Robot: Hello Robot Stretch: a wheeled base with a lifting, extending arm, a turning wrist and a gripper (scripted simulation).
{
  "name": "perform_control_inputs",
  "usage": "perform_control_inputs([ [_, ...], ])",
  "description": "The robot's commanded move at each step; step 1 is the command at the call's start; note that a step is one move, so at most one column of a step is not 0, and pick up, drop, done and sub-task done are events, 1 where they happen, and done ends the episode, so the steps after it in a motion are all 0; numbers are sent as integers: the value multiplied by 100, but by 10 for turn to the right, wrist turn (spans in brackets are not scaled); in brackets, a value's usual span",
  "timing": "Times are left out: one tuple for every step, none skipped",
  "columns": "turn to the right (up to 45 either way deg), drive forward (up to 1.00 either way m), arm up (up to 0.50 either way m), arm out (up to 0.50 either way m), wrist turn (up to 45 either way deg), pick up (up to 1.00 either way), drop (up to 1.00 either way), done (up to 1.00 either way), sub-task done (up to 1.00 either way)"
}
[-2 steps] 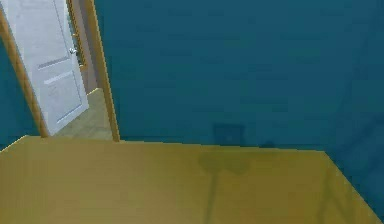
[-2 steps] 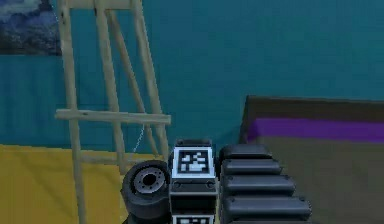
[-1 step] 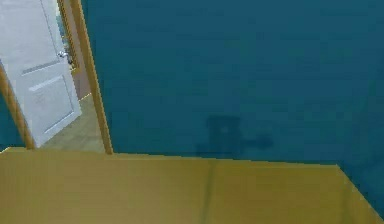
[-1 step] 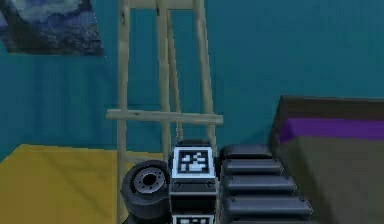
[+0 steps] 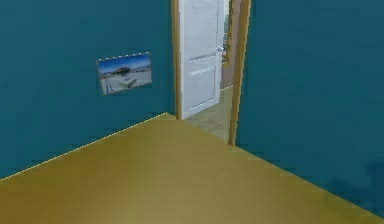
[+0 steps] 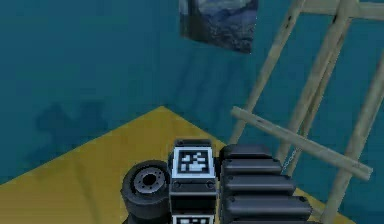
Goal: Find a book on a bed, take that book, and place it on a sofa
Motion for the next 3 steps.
perform_control_inputs([
  [0, 100, 0, 0, 0, 0, 0, 0, 0],
  [0, 100, 0, 0, 0, 0, 0, 0, 0],
  [0, 25, 0, 0, 0, 0, 0, 0, 0],
])
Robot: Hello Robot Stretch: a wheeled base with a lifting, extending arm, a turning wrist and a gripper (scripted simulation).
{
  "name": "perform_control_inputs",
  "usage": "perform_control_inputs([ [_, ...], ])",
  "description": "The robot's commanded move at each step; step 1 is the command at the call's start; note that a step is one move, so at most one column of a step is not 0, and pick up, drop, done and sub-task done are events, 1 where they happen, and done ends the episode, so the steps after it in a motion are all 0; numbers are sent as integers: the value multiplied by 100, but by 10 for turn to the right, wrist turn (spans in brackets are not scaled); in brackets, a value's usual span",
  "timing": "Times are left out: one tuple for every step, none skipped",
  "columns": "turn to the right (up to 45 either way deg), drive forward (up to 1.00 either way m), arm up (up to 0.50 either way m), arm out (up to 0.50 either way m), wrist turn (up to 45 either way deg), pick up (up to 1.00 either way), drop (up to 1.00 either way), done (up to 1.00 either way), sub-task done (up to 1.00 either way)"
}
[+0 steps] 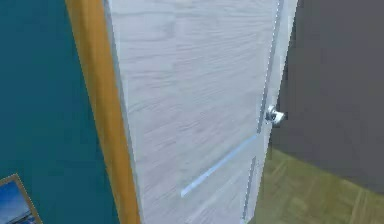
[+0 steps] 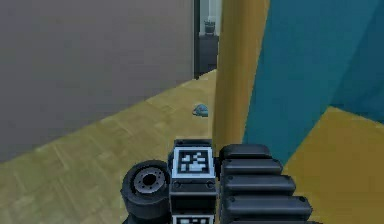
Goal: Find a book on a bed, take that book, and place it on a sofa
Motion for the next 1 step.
perform_control_inputs([
  [450, 0, 0, 0, 0, 0, 0, 0, 0],
])
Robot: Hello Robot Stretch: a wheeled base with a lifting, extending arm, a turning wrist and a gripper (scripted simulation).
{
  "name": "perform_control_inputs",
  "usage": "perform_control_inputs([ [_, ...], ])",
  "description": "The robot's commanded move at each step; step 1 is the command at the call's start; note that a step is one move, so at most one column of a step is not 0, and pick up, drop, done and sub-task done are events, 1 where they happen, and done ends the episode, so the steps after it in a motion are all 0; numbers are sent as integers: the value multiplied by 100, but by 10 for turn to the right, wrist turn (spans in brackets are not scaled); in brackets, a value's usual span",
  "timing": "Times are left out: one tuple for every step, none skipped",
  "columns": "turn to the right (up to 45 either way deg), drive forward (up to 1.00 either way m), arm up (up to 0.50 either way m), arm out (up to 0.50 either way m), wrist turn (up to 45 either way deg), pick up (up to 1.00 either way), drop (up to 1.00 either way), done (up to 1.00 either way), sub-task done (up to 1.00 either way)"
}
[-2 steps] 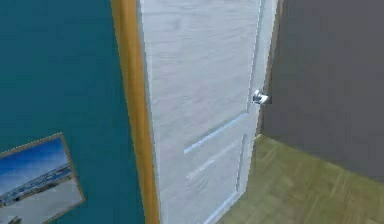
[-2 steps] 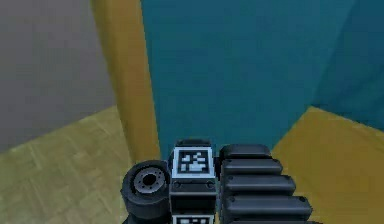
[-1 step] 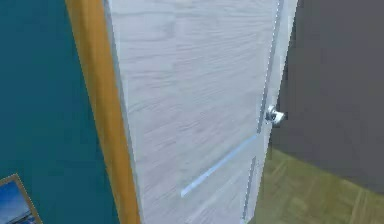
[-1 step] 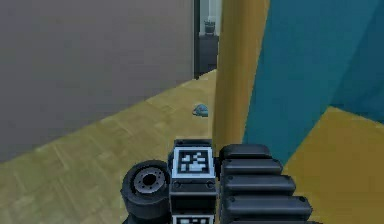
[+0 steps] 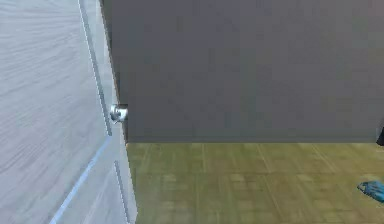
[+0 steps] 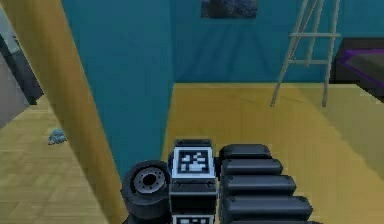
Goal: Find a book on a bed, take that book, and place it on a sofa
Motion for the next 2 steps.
perform_control_inputs([
  [450, 0, 0, 0, 0, 0, 0, 0, 0],
  [0, 30, 0, 0, 0, 0, 0, 0, 0],
])
